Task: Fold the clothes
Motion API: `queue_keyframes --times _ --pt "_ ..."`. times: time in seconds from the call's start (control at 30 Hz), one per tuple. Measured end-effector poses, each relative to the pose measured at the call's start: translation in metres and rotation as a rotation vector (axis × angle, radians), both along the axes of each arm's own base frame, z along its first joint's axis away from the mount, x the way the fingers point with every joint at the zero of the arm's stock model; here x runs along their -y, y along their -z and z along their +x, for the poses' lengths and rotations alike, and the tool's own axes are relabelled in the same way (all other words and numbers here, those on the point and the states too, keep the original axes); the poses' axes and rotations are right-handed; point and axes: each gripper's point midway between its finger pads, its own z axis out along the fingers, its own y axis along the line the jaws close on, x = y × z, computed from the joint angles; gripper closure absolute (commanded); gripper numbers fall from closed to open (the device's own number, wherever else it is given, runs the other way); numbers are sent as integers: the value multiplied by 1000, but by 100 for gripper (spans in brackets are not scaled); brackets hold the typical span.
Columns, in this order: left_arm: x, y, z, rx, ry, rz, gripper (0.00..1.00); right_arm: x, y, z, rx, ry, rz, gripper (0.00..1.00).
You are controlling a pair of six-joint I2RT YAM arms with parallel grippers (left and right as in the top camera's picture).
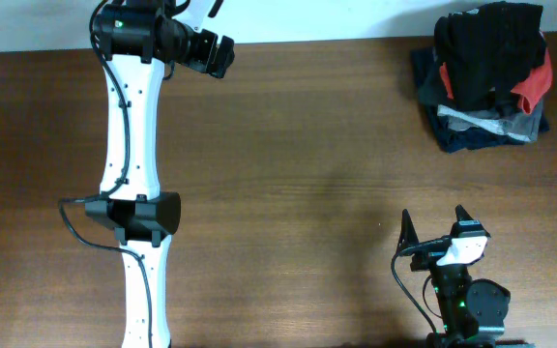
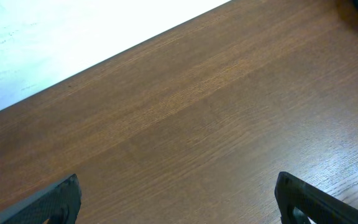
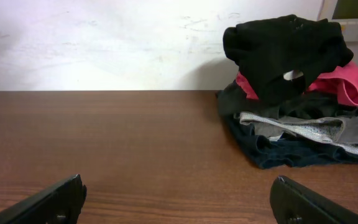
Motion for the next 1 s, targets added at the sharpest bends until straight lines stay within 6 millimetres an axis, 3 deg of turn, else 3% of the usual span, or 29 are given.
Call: queue_keyframes --times 0.43,0.53,0.8,1.0 --pt "0 0 0 -1 0 1 1 0 0 0 0 0 0 1" --pt "1 -6 8 39 -1 -5 1 0 0 0 0 0 1 1" --pt "2 -45 27 200 -8 -21 1 0 0 0 0 0 0 1" --pt "-6 -88 15 348 -35 -16 1 1 0 0 0 4 0 1"
